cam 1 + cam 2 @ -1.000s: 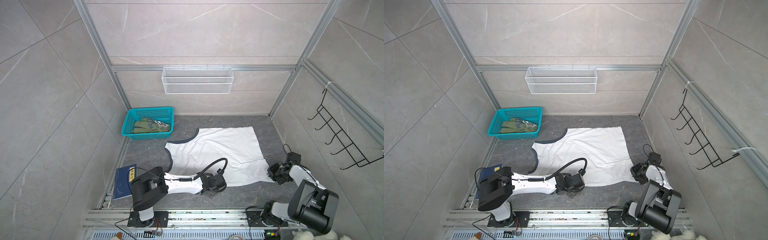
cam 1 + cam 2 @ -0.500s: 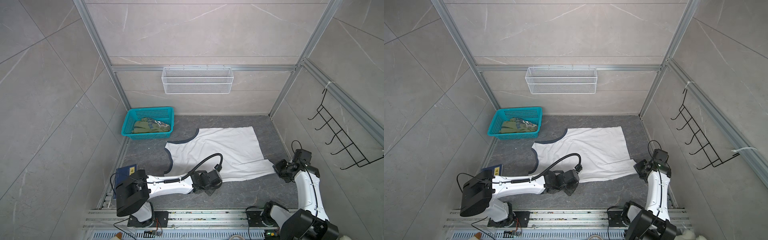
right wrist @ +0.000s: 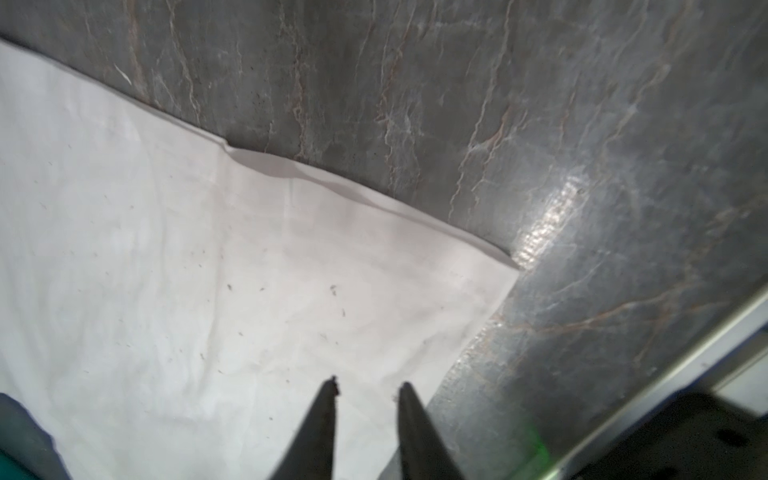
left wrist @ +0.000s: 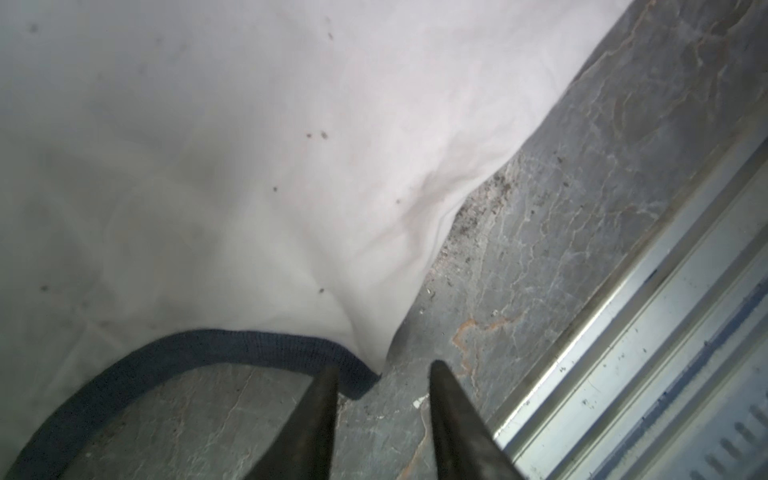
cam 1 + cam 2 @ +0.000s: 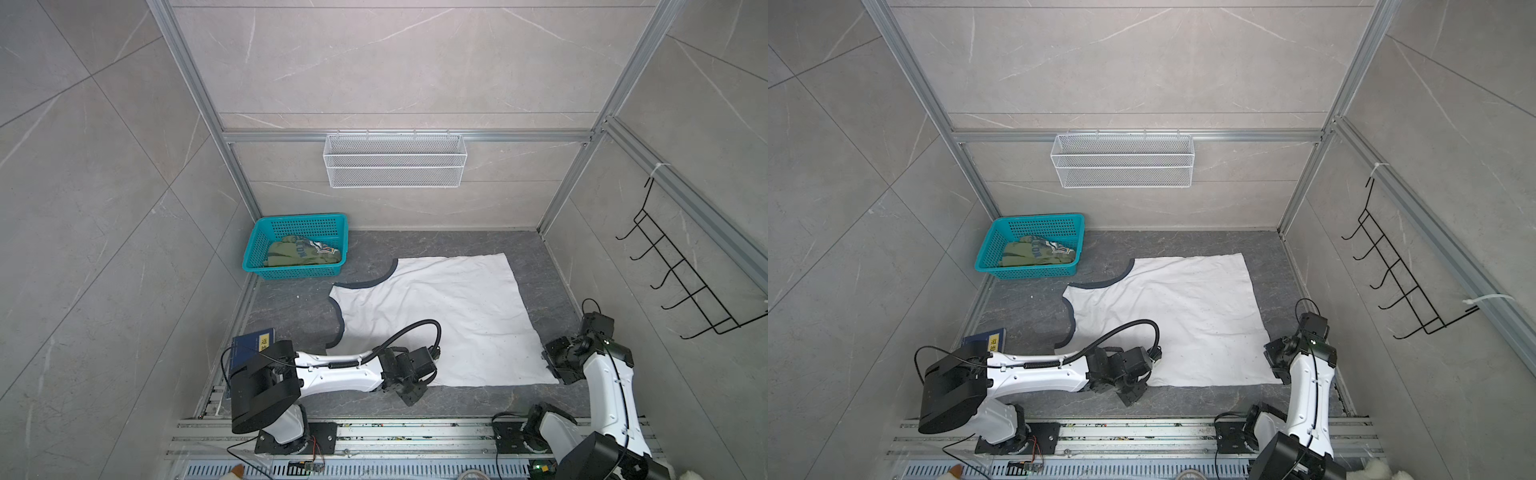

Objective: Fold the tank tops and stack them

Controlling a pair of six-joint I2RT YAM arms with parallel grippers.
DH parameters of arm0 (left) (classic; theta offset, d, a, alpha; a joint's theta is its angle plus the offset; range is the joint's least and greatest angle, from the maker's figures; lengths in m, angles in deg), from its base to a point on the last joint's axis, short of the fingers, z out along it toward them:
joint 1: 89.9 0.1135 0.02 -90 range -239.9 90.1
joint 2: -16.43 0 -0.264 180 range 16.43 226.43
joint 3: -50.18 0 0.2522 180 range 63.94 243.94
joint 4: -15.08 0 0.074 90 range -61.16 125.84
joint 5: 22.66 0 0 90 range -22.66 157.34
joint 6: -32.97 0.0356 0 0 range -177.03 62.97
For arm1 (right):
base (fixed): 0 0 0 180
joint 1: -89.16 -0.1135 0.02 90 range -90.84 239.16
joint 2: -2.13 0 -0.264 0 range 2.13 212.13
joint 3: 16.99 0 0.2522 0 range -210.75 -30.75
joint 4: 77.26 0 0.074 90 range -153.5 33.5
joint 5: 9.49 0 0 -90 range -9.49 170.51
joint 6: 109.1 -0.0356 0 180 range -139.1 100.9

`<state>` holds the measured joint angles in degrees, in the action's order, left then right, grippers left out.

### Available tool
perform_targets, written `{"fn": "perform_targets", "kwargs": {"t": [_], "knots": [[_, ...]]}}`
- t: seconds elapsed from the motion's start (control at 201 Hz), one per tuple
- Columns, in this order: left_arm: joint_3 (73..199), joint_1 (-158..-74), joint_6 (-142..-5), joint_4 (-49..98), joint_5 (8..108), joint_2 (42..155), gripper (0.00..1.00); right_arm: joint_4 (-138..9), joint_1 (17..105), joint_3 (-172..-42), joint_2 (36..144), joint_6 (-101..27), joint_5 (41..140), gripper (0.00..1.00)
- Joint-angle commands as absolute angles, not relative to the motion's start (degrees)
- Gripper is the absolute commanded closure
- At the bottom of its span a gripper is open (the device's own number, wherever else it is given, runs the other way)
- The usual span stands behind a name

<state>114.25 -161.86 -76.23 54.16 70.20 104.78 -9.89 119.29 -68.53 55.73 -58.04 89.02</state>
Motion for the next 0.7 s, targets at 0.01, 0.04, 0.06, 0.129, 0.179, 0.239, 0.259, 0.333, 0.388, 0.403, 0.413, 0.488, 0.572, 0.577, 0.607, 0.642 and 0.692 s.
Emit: {"fn": "perform_targets", "kwargs": {"t": [0.01,0.04,0.06,0.129,0.179,0.239,0.259,0.333,0.388,0.403,0.413,0.488,0.572,0.577,0.607,0.642,0.692], "knots": [[114.96,-161.55,-74.28,54.73,71.84,99.06,0.44,-7.51,119.18,-73.58,53.73,-58.04,88.07,0.48],[115.56,-161.05,-74.09,54.59,73.01,98.06,0.42,-7.62,119.2,-74.76,53.11,-57.87,88.27,0.46],[115.95,-160.49,-74.1,54.31,73.55,97.43,0.4,-8.18,119.21,-75.57,52.87,-57.19,89.05,0.46],[116.96,-157.29,-75.02,52.28,74.09,95.96,0.37,-12.03,119.1,-76.85,52.32,-55.75,92.46,0.44],[117.66,-154.31,-76.16,50.53,74.92,96.0,0.33,-17.65,118.73,-75.96,53.34,-54.3,98.34,0.41],[119.03,-149.99,-77.3,48.97,74.19,97.87,0.31,-23.15,116.87,-75.53,56.77,-53.98,101.98,0.36],[119.72,-148.52,-77.55,48.62,74.03,98.89,0.31,-25.34,115.51,-75.54,58.32,-53.6,103.1,0.36],[123.32,-143.55,-79.19,48.4,74.98,103.98,0.31,-30.86,110.77,-76.77,64.98,-53.15,103.25,0.32],[126.53,-140.34,-80.22,49.08,75.4,108.18,0.3,-35.05,107.1,-77.95,69.8,-52.77,102.75,0.32],[127.33,-139.67,-80.49,49.14,75.64,109.26,0.3,-36.08,106.01,-78.21,71.24,-52.78,102.26,0.31],[127.93,-139.17,-80.74,49.16,75.9,109.86,0.3,-36.69,105.48,-78.52,72.21,-52.74,102.01,0.31],[131.68,-136.22,-81.12,48.91,75.91,114.85,0.28,-42.12,101.54,-79.97,78.83,-52.6,101.68,0.3],[134.94,-134.69,-80.36,47.35,75.06,120.0,0.26,-46.64,99.08,-81.79,86.41,-53.4,102.13,0.3],[135.13,-134.62,-80.3,47.23,74.94,120.24,0.26,-46.89,98.99,-81.85,86.85,-53.43,102.26,0.3],[136.34,-134.35,-80.31,47.09,74.76,122.1,0.26,-48.19,98.63,-82.29,89.23,-53.96,102.75,0.3],[137.85,-134.16,-80.49,47.23,74.14,124.1,0.26,-49.46,98.33,-82.68,91.89,-54.52,103.35,0.3],[139.15,-133.9,-80.57,46.92,72.78,126.72,0.26,-51.15,97.96,-83.28,95.06,-54.7,103.65,0.3]]}}
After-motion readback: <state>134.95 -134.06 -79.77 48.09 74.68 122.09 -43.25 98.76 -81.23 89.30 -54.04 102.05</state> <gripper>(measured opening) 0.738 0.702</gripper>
